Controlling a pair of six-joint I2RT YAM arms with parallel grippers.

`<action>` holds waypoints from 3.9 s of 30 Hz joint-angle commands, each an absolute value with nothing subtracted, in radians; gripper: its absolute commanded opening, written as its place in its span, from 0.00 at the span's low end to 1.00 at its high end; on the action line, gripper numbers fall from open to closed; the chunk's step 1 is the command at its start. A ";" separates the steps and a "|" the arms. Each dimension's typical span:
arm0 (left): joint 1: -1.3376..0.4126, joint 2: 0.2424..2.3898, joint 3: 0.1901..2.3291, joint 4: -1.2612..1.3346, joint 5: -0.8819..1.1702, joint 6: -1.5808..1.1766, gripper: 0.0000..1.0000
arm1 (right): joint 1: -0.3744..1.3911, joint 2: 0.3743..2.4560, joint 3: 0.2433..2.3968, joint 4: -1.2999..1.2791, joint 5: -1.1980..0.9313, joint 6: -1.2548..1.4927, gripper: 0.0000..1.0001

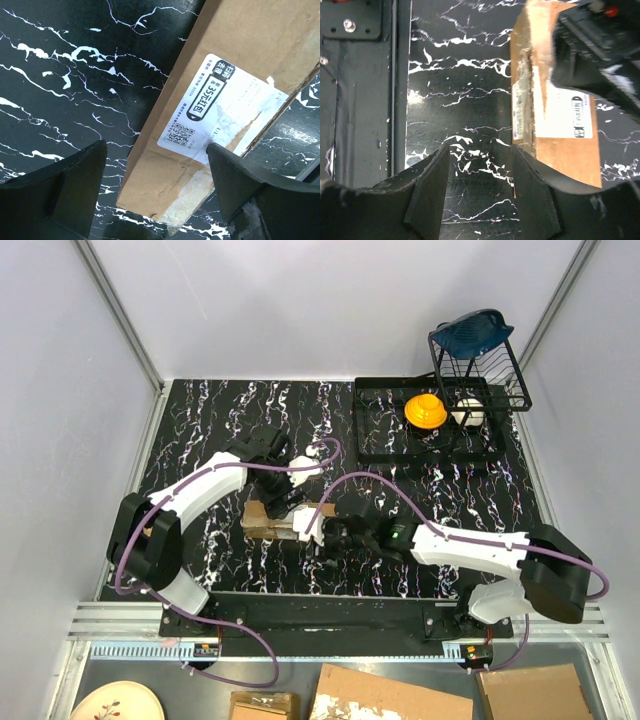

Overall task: Unpack the express box
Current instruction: Adjust the express box at the center of the board.

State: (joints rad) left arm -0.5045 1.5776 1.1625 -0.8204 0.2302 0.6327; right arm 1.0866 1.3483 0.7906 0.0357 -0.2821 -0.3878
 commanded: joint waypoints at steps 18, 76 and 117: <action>-0.483 1.585 1.187 -0.838 0.284 0.695 0.82 | 1.158 1.537 0.845 0.235 -0.175 -0.729 0.52; -0.469 1.565 1.167 -0.850 0.307 0.712 0.77 | 1.137 1.701 0.816 0.255 -0.204 -0.595 0.36; -0.456 1.365 1.163 -0.963 0.370 0.686 0.77 | 1.088 1.775 0.833 0.252 -0.218 -0.422 0.23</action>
